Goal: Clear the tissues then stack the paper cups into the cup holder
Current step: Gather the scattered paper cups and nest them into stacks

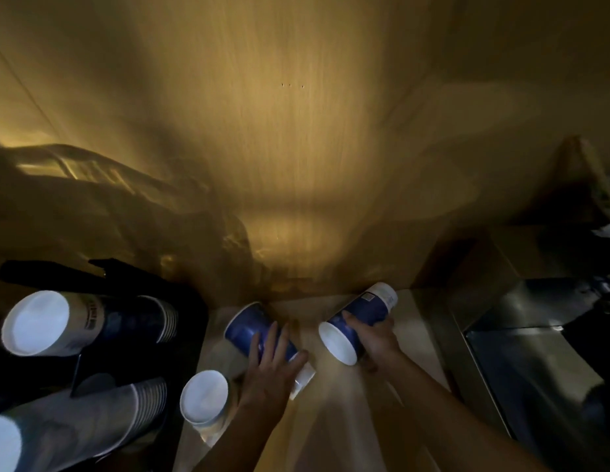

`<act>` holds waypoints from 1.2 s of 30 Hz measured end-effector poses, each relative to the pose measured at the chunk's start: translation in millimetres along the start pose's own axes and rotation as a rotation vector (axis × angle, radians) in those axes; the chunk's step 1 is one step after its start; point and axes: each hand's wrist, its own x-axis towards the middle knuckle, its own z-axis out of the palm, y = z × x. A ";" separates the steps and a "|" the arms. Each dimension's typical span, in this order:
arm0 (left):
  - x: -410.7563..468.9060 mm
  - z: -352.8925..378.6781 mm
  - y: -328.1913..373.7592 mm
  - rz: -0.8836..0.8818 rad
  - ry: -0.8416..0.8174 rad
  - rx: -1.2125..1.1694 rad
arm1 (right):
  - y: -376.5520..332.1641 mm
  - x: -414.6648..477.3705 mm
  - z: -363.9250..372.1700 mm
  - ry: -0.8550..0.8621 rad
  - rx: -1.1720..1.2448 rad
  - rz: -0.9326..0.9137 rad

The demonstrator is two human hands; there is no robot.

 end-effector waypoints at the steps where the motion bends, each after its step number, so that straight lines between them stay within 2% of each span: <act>1: -0.9 4.5 1.1 0.029 0.049 0.017 | -0.1 4.1 2.0 0.004 0.051 0.031; 5: -9.1 1.3 4.5 0.053 0.156 -0.053 | 3.2 13.7 7.2 0.015 0.219 0.154; 8: -11.8 -8.6 9.5 -0.082 0.288 -0.197 | 12.1 11.2 3.3 -0.082 0.364 0.204; 9: -11.0 -12.3 10.6 -0.146 0.314 -0.301 | 15.2 10.0 0.3 -0.103 0.394 0.205; 12: -8.1 -18.4 13.0 -0.271 0.373 -0.884 | 20.6 3.2 -9.1 -0.139 0.448 0.194; 15: -10.3 -21.6 18.0 -0.292 0.375 -1.137 | 22.2 -3.4 -19.9 -0.124 0.466 0.139; 20: -11.1 -7.6 25.9 -0.317 0.293 -1.278 | 17.0 -18.7 -35.8 -0.072 0.502 -0.079; 24: -7.1 -9.5 26.4 -0.324 0.290 -1.294 | 2.1 -47.8 -39.3 -0.035 0.383 -0.398; 29: -9.8 -12.2 26.8 -0.298 0.295 -1.370 | -9.8 -88.7 -29.9 -0.163 0.288 -0.735; 32: -14.5 -13.9 26.2 -0.253 0.310 -1.389 | -2.6 -95.8 -20.7 -0.287 0.119 -0.781; 36: -21.8 -19.5 17.7 -0.256 0.198 -1.383 | 17.1 -85.9 -9.8 -0.345 -0.104 -0.694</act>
